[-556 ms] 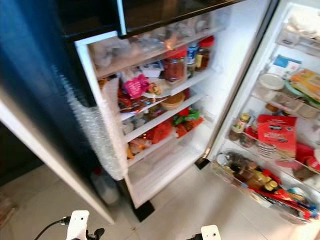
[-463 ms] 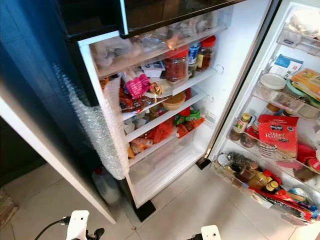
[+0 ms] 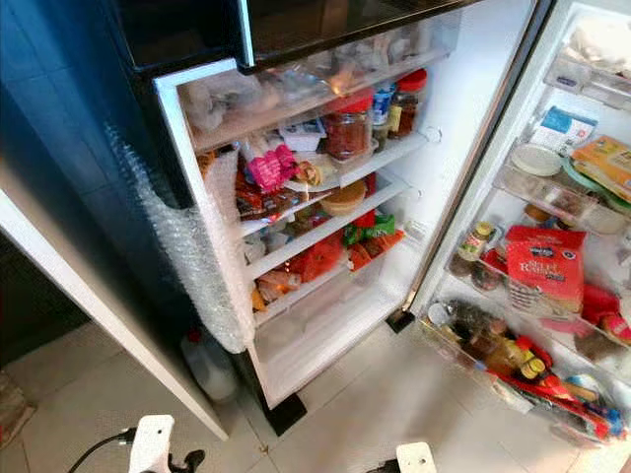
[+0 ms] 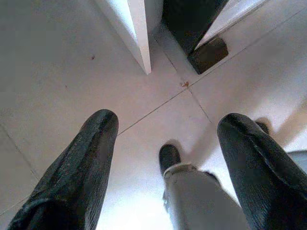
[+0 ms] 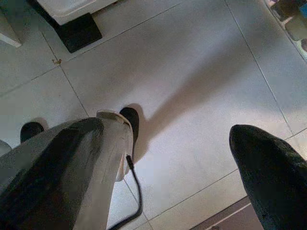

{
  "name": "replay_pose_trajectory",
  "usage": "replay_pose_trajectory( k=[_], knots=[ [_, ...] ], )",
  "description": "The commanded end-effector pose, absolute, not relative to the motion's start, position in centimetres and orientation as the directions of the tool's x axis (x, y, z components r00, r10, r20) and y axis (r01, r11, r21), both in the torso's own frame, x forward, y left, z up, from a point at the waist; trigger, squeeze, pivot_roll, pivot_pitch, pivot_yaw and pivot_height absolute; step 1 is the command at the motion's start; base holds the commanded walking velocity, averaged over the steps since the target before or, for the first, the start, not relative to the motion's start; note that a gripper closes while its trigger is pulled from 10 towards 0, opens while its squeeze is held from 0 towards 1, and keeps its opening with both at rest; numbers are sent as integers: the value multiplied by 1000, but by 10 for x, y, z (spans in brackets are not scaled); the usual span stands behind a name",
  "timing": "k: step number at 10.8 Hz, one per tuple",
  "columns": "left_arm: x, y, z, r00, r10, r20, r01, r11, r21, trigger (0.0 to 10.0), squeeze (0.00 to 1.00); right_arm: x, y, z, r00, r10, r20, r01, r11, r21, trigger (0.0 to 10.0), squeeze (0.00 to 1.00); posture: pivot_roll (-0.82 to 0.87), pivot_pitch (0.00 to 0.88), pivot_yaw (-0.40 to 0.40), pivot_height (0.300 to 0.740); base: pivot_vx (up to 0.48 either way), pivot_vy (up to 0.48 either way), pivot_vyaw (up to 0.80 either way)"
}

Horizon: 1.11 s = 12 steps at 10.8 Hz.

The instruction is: Restocking fridge

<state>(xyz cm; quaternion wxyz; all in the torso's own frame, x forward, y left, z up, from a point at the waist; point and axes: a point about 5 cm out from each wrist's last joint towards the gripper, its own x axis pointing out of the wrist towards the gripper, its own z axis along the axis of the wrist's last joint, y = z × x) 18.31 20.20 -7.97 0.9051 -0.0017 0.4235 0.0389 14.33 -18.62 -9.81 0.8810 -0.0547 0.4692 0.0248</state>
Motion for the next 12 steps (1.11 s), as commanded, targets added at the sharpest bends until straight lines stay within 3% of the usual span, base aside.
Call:
replay_pose_trajectory(
  k=[1,7,12],
  knots=[
    [179,203,-82,629,69,-774,-78,997,26,10000,0,134,-188,-102,532,-13,-847,-91,993,-72,10000,0,-56,79,3,740,-270,0,-756],
    [179,201,-82,624,67,-778,-79,997,23,10000,0,134,-188,-101,541,-16,-841,-86,993,-74,10000,0,-58,82,4,740,-264,0,0],
    [178,201,-83,619,71,-782,-73,997,33,10000,0,134,-188,-101,537,-17,-844,-82,994,-73,10000,0,-59,82,5,740,0,0,-89]
  ],
)
